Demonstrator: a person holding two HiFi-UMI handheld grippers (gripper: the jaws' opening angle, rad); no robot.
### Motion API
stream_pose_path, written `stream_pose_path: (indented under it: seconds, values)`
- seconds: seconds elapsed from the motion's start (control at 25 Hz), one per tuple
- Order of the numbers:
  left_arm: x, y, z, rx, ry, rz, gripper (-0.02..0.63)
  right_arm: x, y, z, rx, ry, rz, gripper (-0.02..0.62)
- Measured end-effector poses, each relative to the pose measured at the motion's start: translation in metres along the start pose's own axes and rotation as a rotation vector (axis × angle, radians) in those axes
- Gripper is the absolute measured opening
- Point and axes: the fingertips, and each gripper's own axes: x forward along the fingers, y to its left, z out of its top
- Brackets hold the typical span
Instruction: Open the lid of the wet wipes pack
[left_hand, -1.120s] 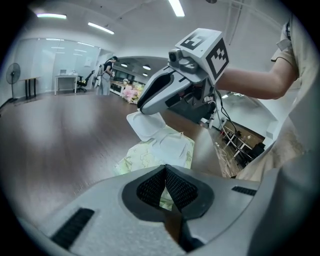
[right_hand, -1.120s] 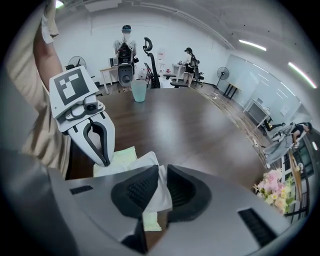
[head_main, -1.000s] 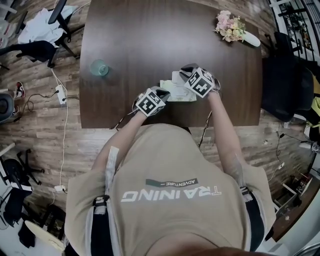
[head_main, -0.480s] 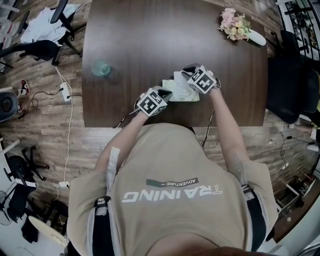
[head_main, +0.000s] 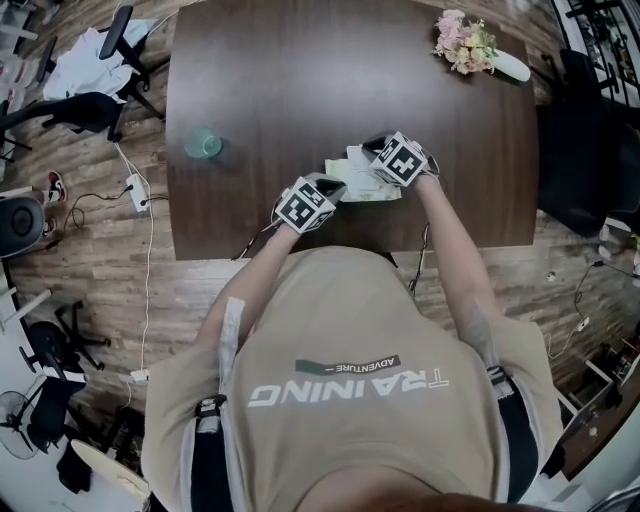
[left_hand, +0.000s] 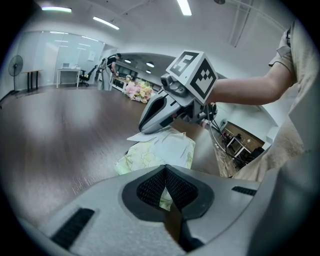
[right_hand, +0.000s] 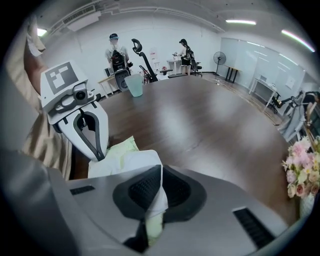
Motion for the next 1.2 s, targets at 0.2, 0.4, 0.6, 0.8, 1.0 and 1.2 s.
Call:
stream_pose_path:
  seconds: [0.2, 0.4, 0.6, 0.8, 1.0, 1.2]
  values:
    - [-0.001, 0.002, 0.0, 0.007, 0.003, 0.013, 0.009, 0.002, 0.0, 0.0, 0.03, 0.017, -0.047, 0.015]
    - [0.0, 0.001, -0.001, -0.012, 0.015, 0.033, 0.009, -0.016, 0.008, -0.001, -0.128, 0.065, -0.149, 0.015]
    - [-0.001, -0.001, 0.0, -0.03, 0.013, 0.055, 0.009, -0.037, 0.015, -0.012, -0.113, 0.04, -0.216, 0.015]
    - [-0.006, 0.003, -0.001, -0.069, -0.007, 0.084, 0.009, -0.06, 0.027, -0.017, -0.071, -0.029, -0.252, 0.015]
    - [-0.009, -0.001, 0.001, -0.113, -0.02, 0.108, 0.009, -0.081, 0.05, -0.025, -0.037, -0.091, -0.233, 0.015]
    - [-0.017, -0.014, 0.006, -0.162, -0.046, 0.123, 0.009, -0.102, 0.072, -0.034, 0.015, -0.155, -0.208, 0.015]
